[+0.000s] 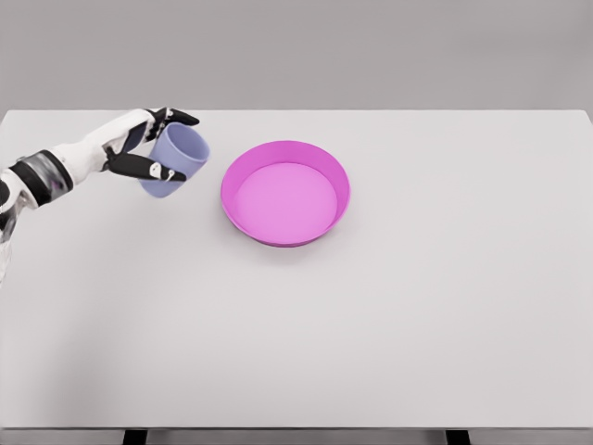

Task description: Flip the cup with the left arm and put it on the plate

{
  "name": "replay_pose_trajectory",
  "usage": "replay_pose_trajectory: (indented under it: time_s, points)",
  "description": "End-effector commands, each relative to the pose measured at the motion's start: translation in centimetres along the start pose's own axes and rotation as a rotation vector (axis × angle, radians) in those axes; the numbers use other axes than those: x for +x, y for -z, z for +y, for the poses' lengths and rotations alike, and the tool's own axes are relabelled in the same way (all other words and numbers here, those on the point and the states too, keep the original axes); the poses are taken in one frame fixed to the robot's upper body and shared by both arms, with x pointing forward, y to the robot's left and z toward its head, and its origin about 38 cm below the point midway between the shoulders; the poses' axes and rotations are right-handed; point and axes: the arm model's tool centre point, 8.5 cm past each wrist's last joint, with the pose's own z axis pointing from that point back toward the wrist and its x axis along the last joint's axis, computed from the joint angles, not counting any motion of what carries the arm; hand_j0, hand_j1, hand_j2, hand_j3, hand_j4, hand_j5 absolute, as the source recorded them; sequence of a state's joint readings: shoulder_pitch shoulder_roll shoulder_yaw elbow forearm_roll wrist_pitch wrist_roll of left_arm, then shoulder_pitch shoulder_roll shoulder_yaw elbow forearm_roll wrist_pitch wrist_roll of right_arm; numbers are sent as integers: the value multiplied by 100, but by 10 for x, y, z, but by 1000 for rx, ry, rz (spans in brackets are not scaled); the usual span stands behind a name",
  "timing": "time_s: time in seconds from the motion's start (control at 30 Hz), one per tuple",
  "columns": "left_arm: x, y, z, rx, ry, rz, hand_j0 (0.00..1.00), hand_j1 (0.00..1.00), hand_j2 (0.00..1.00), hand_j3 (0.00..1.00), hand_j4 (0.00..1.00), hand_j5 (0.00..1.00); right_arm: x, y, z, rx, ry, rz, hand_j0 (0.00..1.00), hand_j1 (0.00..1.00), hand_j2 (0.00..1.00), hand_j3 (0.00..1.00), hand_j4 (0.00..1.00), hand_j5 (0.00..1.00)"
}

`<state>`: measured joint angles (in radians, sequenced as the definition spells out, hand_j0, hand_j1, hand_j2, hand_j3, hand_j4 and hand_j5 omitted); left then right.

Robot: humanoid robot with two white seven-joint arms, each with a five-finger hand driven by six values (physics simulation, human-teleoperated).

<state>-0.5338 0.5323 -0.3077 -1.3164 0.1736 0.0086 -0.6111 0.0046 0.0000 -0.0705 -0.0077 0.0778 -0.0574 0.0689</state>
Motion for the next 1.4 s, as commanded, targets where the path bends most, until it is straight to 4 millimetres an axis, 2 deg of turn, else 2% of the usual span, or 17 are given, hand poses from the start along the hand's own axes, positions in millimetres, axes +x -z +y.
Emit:
replay_pose_trajectory:
  time_s: [0.0, 0.17, 0.57, 0.77, 1.07, 1.2, 1.37]
  points:
    - [5, 8, -7, -5, -25, -34, 76, 76, 76, 76, 76, 76, 0, 0, 0, 0, 1, 1, 100, 100, 100, 100, 100, 100]
    - [16, 30, -28, -19, -81, -98, 76, 76, 76, 76, 76, 76, 0, 0, 0, 0, 0, 1, 100, 100, 100, 100, 100, 100]
    - [37, 63, -62, -17, -227, -224, 76, 76, 76, 76, 76, 76, 0, 0, 0, 0, 0, 1, 100, 100, 100, 100, 100, 100]
    - [33, 69, -73, -27, -252, -223, 75, 75, 75, 75, 75, 75, 0, 0, 0, 0, 1, 1, 100, 100, 100, 100, 100, 100]
    - [23, 94, -103, -47, -334, -230, 76, 76, 76, 76, 76, 76, 0, 0, 0, 0, 1, -1, 100, 100, 100, 100, 100, 100]
    - [26, 98, -109, -50, -347, -244, 76, 76, 76, 76, 76, 76, 0, 0, 0, 0, 0, -1, 100, 100, 100, 100, 100, 100]
    - [19, 106, -117, -53, -378, -239, 76, 76, 76, 76, 76, 76, 1, 0, 0, 0, 1, -3, 100, 100, 100, 100, 100, 100]
